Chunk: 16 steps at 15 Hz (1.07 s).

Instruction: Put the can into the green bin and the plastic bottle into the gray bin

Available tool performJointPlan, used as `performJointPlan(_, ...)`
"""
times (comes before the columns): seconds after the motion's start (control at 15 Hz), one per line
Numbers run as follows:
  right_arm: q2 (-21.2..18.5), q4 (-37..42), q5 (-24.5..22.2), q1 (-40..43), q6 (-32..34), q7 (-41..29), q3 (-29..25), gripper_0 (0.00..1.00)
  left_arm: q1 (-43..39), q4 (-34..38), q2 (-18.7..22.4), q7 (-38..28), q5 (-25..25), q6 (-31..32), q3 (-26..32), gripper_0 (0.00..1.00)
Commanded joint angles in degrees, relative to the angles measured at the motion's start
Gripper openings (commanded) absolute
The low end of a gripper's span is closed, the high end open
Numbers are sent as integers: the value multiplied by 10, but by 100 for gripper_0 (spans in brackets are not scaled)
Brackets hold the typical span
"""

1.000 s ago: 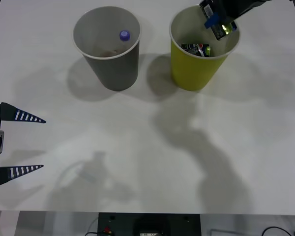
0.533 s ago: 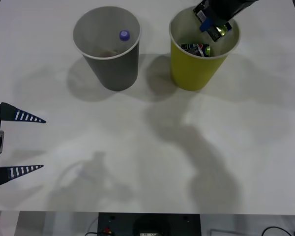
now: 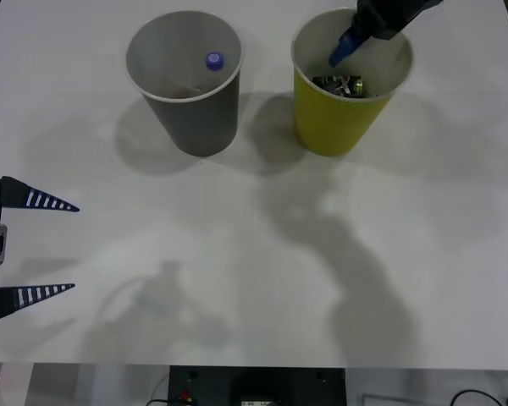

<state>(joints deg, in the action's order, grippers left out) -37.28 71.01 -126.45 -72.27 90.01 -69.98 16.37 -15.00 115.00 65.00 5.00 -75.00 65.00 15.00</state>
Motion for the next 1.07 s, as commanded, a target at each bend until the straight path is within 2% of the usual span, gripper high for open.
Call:
performJointPlan(0.07,-13,1,54,29,0,71,-71,100,0,0,0,0,0,0,0,100)
performJointPlan(0.33,-45,42,142,103,0,173,-137,100,0,0,0,0,0,0,0,100)
performJointPlan(0.53,-61,142,158,187,0,274,-196,100,0,0,0,0,0,0,0,100)
performJointPlan(0.73,-60,224,188,281,0,357,-262,100,0,0,0,0,0,0,0,100)
performJointPlan(0.93,-63,248,244,355,0,433,-308,100,0,0,0,0,0,0,0,100)
performJointPlan(1.07,-75,248,280,396,0,469,-318,100,0,0,0,0,0,0,0,100)
